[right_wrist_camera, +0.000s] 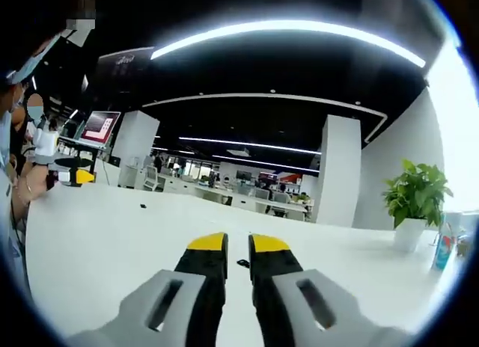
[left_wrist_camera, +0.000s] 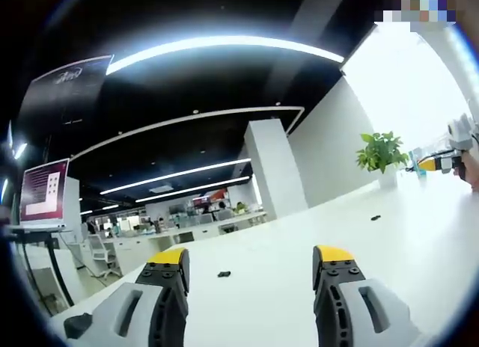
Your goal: Snap the two parts of the plastic buckle together until the buckle closes and remains connected.
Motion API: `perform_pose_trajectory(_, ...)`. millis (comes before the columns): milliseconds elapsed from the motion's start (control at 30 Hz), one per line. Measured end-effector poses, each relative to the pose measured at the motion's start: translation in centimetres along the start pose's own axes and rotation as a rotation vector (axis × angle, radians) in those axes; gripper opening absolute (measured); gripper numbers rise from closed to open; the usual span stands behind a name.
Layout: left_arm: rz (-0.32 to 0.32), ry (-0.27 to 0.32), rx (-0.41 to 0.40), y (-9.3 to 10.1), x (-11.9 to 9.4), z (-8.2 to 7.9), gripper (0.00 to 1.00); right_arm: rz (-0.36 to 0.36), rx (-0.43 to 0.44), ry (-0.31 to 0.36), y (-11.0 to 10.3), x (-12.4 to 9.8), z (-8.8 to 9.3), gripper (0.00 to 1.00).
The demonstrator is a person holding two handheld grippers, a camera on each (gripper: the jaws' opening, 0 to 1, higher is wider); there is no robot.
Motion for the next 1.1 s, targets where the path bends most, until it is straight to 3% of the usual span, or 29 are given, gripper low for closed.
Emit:
perform_pose_trajectory(133, -0.004, -0.004, -0.011, -0.1, 0.0, 0.1, 0.71, 0.043, -0.019, -0.023, 0.7, 0.0, 0.4, 0.39)
perform_pose_trajectory(233, -0.01, -0.001, -0.012, -0.2, 0.0, 0.0, 0.73, 0.072, -0.027, -0.044, 1.2, -0.1, 0.7, 0.48)
perform_pose_trajectory(367, -0.015, 0.005, -0.026, -0.2, 0.0, -0.1, 0.79, 0.086, -0.047, -0.093, 1.6, -0.1, 1.4, 0.49)
perform_pose_trajectory(600, -0.021, -0.002, -0.041, -0.4, 0.1, 0.0, 0.8, 0.052, -0.087, -0.158, 1.5, 0.5, 1.5, 0.54)
perform_pose_trajectory(767, -0.018, -0.007, -0.048, -0.4, 0.2, 0.1, 0.8, 0.012, -0.095, -0.102, 1.6, 0.7, -1.2, 0.58)
perform_pose_trajectory(900, -0.018, -0.011, -0.048, -0.3, 0.2, 0.1, 0.8, 0.06, -0.145, -0.086, 3.1, 0.6, -2.4, 0.57)
perform_pose_trajectory(967, -0.02, -0.013, -0.048, -0.4, 0.2, 0.1, 0.8, 0.097, -0.167, -0.092, 3.9, 0.4, -2.2, 0.56)
perform_pose_trajectory(1100, -0.022, -0.014, -0.043, -0.3, 0.3, 0.2, 0.8, 0.09, -0.118, -0.09, 4.2, 0.5, -0.8, 0.55)
Point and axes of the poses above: the point that each gripper's makers call its tool centre point, and the gripper's own axes: x roughly forward along the fingers, y roughly to its right, z roughly out of its underside, the point moved 3 cm from there along -x, roughly backward along the fingers, and after that the axes turned 8 degrees about -z, right-handed, at the moved point
